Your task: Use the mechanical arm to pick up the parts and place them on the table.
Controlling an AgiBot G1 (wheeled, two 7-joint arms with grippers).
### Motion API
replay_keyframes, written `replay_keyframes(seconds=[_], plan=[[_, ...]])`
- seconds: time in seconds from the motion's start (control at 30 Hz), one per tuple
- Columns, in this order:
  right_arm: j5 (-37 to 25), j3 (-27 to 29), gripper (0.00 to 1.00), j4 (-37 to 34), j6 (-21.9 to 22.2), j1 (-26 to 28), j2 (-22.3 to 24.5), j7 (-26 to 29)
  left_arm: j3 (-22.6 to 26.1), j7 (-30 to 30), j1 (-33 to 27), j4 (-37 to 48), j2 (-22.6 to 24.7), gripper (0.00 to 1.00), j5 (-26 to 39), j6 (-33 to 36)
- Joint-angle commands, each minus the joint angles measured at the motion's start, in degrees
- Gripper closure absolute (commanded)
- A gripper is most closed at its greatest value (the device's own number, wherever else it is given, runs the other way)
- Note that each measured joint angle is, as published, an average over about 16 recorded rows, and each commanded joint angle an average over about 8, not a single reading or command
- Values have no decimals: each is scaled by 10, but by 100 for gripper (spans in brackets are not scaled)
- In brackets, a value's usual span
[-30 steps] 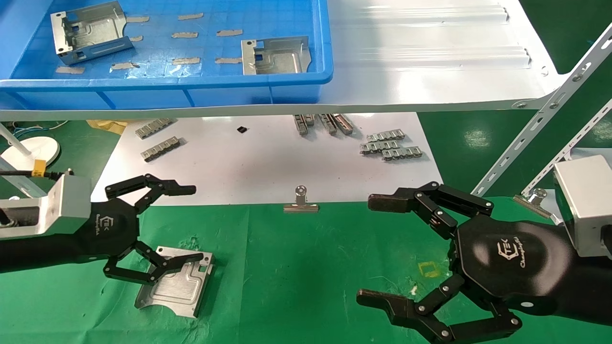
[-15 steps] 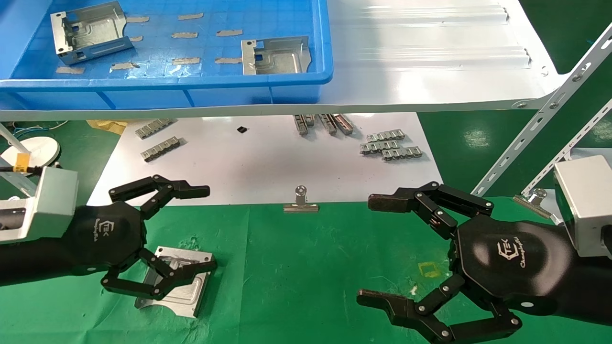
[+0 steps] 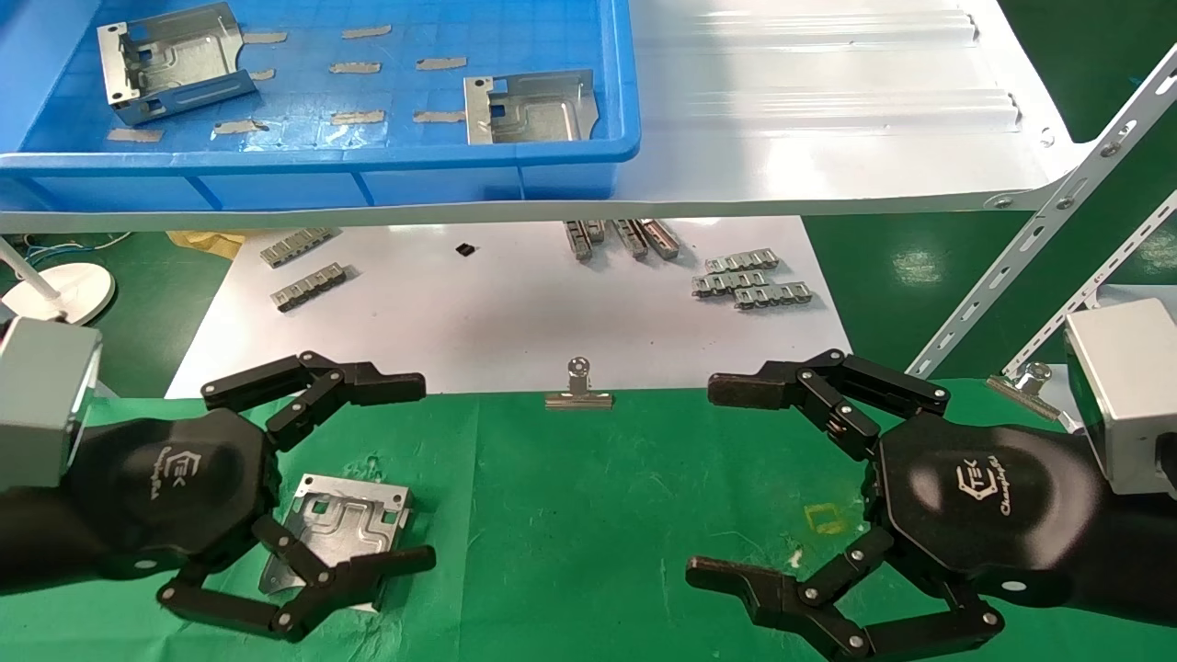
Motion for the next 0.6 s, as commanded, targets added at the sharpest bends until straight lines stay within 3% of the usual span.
replay_keyframes(seconds=[0.03, 0.3, 0.6], plan=[[0, 0, 0, 0, 0, 0, 0, 0, -12, -17, 11, -19, -3, 0, -4, -2], [0, 0, 0, 0, 0, 0, 0, 0, -53, -75, 49, -86, -12, 0, -19, -9], [0, 0, 0, 0, 0, 0, 0, 0, -60, -80, 55, -95, -13, 0, -22, -10]])
